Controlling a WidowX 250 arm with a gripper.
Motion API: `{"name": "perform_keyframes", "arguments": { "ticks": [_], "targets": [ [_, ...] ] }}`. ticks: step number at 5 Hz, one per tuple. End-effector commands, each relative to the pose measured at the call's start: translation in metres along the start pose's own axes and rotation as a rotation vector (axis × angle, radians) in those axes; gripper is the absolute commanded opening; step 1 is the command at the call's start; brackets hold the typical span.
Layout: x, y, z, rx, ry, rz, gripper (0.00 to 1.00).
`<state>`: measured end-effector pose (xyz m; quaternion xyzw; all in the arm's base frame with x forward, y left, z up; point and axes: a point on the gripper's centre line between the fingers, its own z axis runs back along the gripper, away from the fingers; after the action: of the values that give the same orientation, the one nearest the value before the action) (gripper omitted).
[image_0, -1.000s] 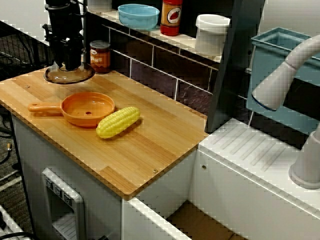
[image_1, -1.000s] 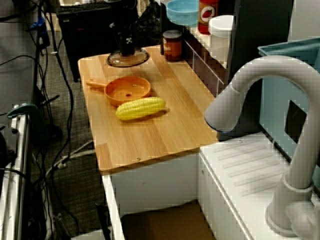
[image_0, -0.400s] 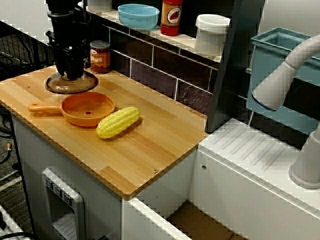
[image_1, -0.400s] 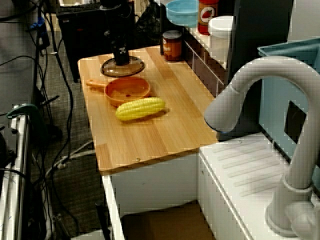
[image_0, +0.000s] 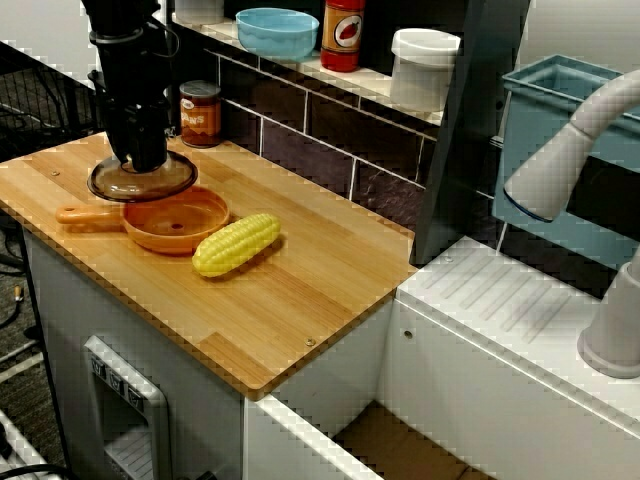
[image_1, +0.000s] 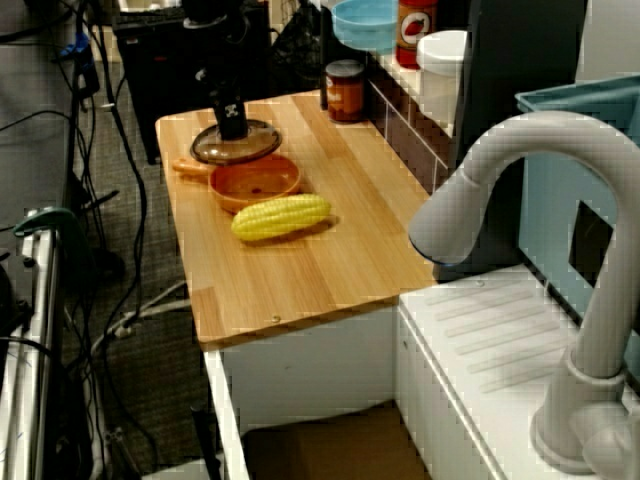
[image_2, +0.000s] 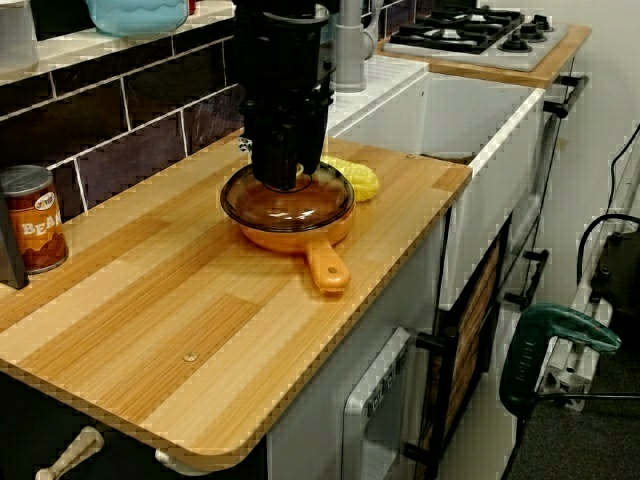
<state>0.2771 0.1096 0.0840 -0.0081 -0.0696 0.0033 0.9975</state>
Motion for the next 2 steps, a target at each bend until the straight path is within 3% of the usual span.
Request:
{"name": "perform_keyframes", "arguments": {
  "ticks": [1,2],
  "targets": [
    [-0.0098,-0.0133,0.0058,0.031,-0.067,-0.014,0.0],
    [-0.0083,-0.0158,0.0024,0.017,-0.061,-0.009,0.0]
  ]
}}
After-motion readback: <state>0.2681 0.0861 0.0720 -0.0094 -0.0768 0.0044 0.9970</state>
